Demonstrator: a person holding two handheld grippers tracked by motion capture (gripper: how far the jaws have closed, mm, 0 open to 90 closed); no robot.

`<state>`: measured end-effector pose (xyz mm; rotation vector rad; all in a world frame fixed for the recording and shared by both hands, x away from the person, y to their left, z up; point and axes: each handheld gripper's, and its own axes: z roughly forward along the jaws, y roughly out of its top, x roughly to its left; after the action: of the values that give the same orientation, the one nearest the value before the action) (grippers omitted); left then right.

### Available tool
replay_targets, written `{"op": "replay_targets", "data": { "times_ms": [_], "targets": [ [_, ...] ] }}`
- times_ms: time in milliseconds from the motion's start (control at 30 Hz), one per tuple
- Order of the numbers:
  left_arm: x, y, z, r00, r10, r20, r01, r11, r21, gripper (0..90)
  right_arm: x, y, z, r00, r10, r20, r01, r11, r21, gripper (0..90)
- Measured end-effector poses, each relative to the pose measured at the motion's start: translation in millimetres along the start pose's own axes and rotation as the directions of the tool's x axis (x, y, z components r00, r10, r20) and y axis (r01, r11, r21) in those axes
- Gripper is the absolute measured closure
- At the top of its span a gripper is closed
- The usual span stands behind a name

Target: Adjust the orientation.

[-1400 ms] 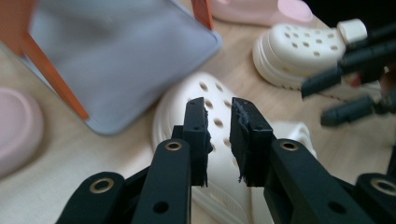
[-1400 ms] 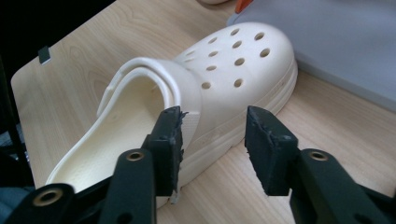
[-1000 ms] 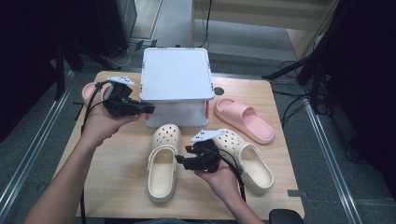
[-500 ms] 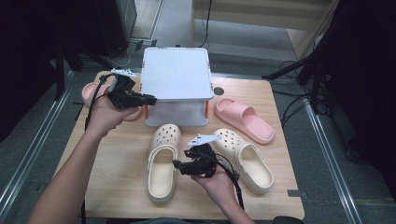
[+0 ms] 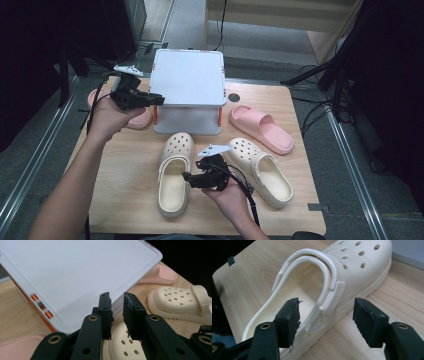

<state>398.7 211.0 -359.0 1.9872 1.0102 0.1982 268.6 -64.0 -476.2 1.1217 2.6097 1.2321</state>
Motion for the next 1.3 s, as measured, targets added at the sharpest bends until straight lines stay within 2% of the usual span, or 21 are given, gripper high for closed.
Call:
{"op": "replay_targets", "data": {
  "times_ms": [33,100,200,267,400,567,800,1100,1300],
  "targets": [
    [0.9,5.1,1.3,0.9999,-0.005,0.009,0.005,0.9999,0.013,76.0,0.1,0.1,1.0,0.9999,0.013,0.0,-0.013,1.0,-0.004,35.9],
    [3.1,13.0,5.9,1.0,-0.003,-0.001,0.003,0.9998,0.02,75.7,2.5,0.0,3.2,0.9995,0.031,-0.001,-0.031,1.0,-0.003,33.7],
    [9.2,20.5,13.0,0.9996,-0.015,-0.024,0.016,0.9992,0.036,75.1,8.9,-0.6,8.4,0.9998,0.012,0.018,-0.012,1.0,0.004,30.1],
    [12.8,19.8,15.7,0.9993,-0.023,-0.029,0.024,0.9996,0.013,74.9,13.1,-0.7,12.5,0.9997,0.009,0.025,-0.01,1.0,0.02,29.0],
    [24.0,17.9,21.8,0.9982,-0.058,-0.019,0.058,0.9983,0.01,75.1,18.6,-0.2,19.7,0.9994,0.007,0.034,-0.008,0.999,0.033,28.5],
    [29.5,17.7,24.7,0.998,-0.032,-0.054,0.035,0.9981,0.052,75.3,21.5,1.5,25.9,0.9991,-0.006,0.043,0.005,0.999,0.04,27.6],
    [33.5,14.7,31.1,0.998,-0.031,-0.054,0.036,0.9953,0.089,75.3,19.6,0.8,28.4,0.9982,0.015,0.058,-0.017,0.999,0.041,27.5],
    [33.0,12.5,32.8,0.9989,-0.028,-0.036,0.03,0.997,0.071,76.7,23.4,2.1,28.5,0.9974,0.01,0.071,-0.012,1.0,0.028,26.5],
    [31.0,14.1,35.4,0.9986,-0.011,-0.052,0.015,0.9974,0.071,76.8,20.8,-1.4,28.2,0.9964,0.016,0.083,-0.019,0.999,0.038,26.6]
  ]
}}
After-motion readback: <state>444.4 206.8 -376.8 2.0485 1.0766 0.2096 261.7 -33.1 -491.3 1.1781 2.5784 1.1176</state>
